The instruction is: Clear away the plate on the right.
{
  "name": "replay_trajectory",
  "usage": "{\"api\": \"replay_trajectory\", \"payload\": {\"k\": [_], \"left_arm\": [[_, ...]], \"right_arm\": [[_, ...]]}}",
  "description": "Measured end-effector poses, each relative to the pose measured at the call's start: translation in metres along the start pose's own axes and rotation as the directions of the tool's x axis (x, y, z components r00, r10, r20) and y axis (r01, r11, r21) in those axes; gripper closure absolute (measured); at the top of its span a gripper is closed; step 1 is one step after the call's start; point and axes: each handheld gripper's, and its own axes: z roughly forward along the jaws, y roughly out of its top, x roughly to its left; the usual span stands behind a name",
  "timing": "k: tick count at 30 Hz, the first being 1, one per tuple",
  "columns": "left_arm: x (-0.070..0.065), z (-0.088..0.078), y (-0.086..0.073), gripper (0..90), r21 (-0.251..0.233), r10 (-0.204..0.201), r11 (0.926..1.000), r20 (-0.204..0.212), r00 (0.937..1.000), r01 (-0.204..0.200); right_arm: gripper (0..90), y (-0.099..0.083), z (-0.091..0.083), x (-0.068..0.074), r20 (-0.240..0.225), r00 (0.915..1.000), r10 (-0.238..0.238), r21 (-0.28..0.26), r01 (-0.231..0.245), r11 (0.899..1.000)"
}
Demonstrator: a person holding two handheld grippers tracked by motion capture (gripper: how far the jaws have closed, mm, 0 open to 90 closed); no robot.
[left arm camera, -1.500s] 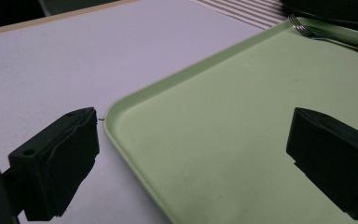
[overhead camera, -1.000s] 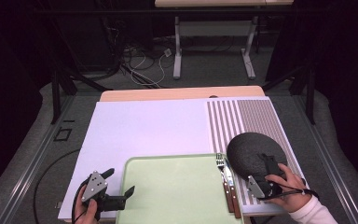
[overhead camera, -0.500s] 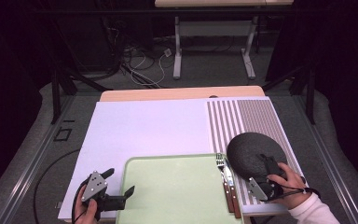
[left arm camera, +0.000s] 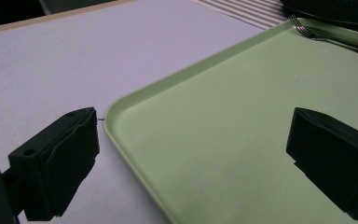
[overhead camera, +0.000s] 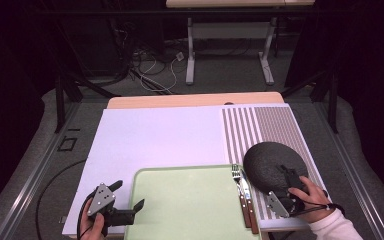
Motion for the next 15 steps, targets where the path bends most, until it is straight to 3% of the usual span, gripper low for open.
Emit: {"api": "replay_trajectory", "payload": {"k": [4,9,12,14,15], "left_arm": [[0.0001,0.0,0.0,2.8,0.001,0.001,1.0,0.0,1.0,-0.001],[-0.0001,-0.0001,0.0,2.8,0.0,0.001,1.0,0.0,1.0,-0.001],[0.0001,0.0,-0.0001,2.8,0.0,0.0,1.0,-0.001,1.0,0.0],[0.0,-0.0001,0.0,2.8,0.0,0.0,1.0,0.0,1.0,0.0],[0.0,-0.0001,0.0,2.8,0.0,0.0,1.0,0.0,1.0,0.0]], "right_arm": [[3.6,-0.0005,-0.0007,0.001,0.008,1.0,-0.001,-0.008,0.001,1.0],[10.7,0.0007,-0.0027,0.0029,-0.007,0.9999,0.013,0.005,-0.013,1.0],[14.7,0.0014,-0.0023,0.0019,-0.021,0.9998,-0.002,-0.009,0.002,1.0],[15.6,0.002,-0.0038,0.0012,-0.028,0.9996,0.006,0.014,-0.005,1.0],[16.8,0.0016,-0.0034,0.0002,-0.026,0.9997,0.001,-0.002,-0.001,1.0]]}}
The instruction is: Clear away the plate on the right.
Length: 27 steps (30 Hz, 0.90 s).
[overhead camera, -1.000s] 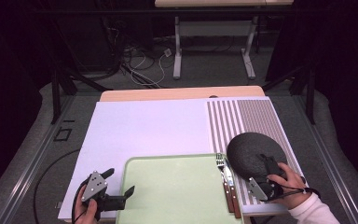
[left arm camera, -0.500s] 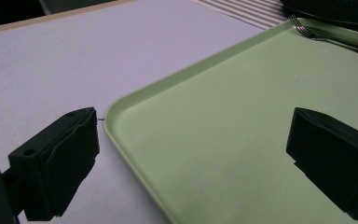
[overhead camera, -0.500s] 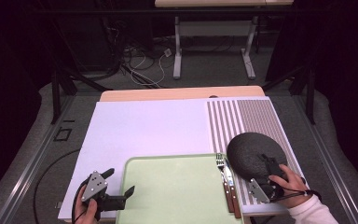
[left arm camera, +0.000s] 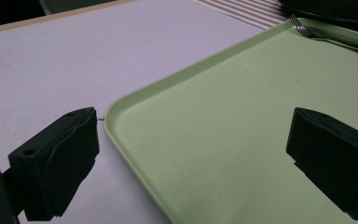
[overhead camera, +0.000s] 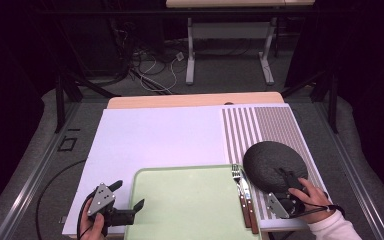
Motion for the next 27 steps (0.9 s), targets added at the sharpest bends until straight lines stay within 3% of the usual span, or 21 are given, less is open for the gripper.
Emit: {"api": "replay_trajectory", "payload": {"k": [6,12,14,17,20,22,27], "left_arm": [[0.0,0.0,0.0,2.8,0.001,0.001,1.0,0.0,1.0,-0.001],[0.0,0.0,0.0,2.8,0.0,-0.001,1.0,0.0,1.0,0.001],[0.0,0.0,0.0,2.9,0.0,-0.001,1.0,0.001,1.0,0.001],[0.0,0.0,0.0,2.8,0.001,-0.001,1.0,0.001,1.0,0.001],[0.0,0.0,0.0,2.9,-0.001,-0.001,1.0,0.001,1.0,0.001],[0.0,0.0,0.0,2.8,-0.001,-0.001,1.0,0.001,1.0,0.001],[0.0,0.0,0.0,2.8,-0.001,-0.001,1.0,0.001,1.0,0.001]], "right_arm": [[27.0,0.001,-0.006,-0.007,-0.007,0.9996,0.026,-0.008,-0.026,1.0],[35.9,0.003,-0.009,-0.017,-0.048,0.9986,0.021,0.013,-0.02,1.0],[45.7,0.002,-0.01,-0.017,-0.086,0.9962,0.014,0.02,-0.012,1.0],[46.0,0.003,-0.009,-0.022,-0.096,0.9953,0.008,0.029,-0.006,1.0],[49.2,0.003,-0.01,-0.025,-0.105,0.9936,0.041,0.05,-0.036,0.998],[57.2,0.005,-0.011,-0.028,-0.133,0.991,0.012,0.049,-0.005,0.999],[67.4,0.006,-0.011,-0.03,-0.171,0.9853,0.004,0.064,0.007,0.998]]}}
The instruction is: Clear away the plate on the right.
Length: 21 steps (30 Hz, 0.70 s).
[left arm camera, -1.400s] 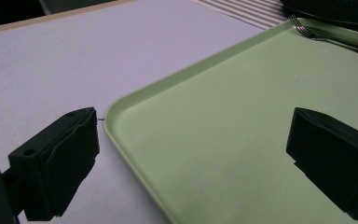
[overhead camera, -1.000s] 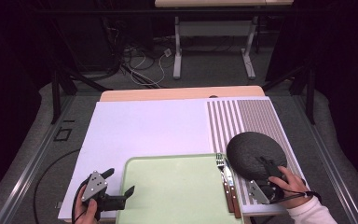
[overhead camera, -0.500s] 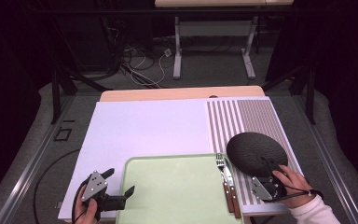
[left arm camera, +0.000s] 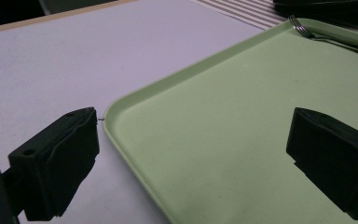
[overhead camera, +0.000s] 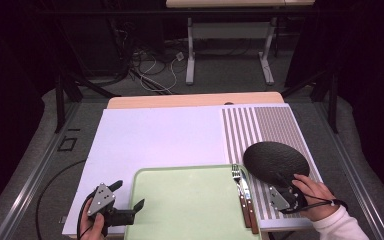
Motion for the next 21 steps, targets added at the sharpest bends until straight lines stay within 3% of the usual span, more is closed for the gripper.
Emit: {"api": "replay_trajectory", "payload": {"k": [7,14,21], "left_arm": [[-0.0002,0.0,0.0001,2.8,0.001,0.002,1.0,0.0,1.0,-0.002],[0.0,-0.0001,0.0,2.9,0.0,0.0,1.0,-0.001,1.0,0.0],[0.0,-0.0001,0.0,2.9,0.0,-0.001,1.0,-0.001,1.0,0.001]], "right_arm": [[82.2,0.0006,-0.001,-0.0006,-0.031,0.9994,-0.014,0.011,0.014,1.0],[83.7,0.001,-0.0013,0.002,-0.011,0.9989,-0.046,0.043,0.047,0.998],[84.7,-0.0007,-0.0027,0.0008,0.002,0.9995,-0.032,0.055,0.032,0.998]]}}
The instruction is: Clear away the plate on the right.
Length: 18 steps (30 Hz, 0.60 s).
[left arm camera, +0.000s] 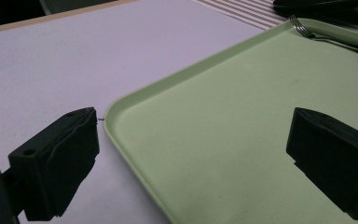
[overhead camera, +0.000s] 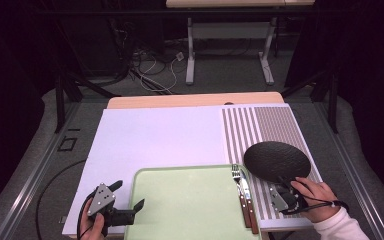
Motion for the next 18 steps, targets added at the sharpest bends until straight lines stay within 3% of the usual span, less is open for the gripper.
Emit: {"api": "replay_trajectory", "payload": {"k": [10,11,12,16,18], "left_arm": [[0.0006,-0.0001,-0.0003,2.8,-0.002,-0.006,1.0,-0.001,1.0,0.006],[0.0006,0.0,-0.0004,2.8,-0.003,-0.008,1.0,-0.001,1.0,0.008],[0.0007,-0.0001,-0.0004,2.8,-0.003,-0.008,1.0,-0.001,1.0,0.008],[0.0008,-0.0003,-0.0005,2.8,-0.002,-0.011,0.9999,-0.002,0.9999,0.011],[0.0011,-0.0004,-0.0006,2.8,-0.003,-0.013,0.9999,-0.002,0.9999,0.013]], "right_arm": [[84.9,-0.0011,-0.0028,-0.0028,-0.01,0.9999,0.005,0.044,-0.005,0.999],[84.9,-0.0029,0.0018,-0.0005,0.036,0.9993,0.01,-0.02,-0.009,1.0],[84.9,-0.0016,-0.0004,-0.0019,0.01,0.9999,-0.004,0.016,0.004,1.0],[85.0,-0.003,0.0001,-0.0027,0.015,0.9998,0.01,0.015,-0.01,1.0],[84.9,-0.0027,-0.001,-0.0051,-0.003,1.0,-0.009,0.035,0.01,0.999]]}}
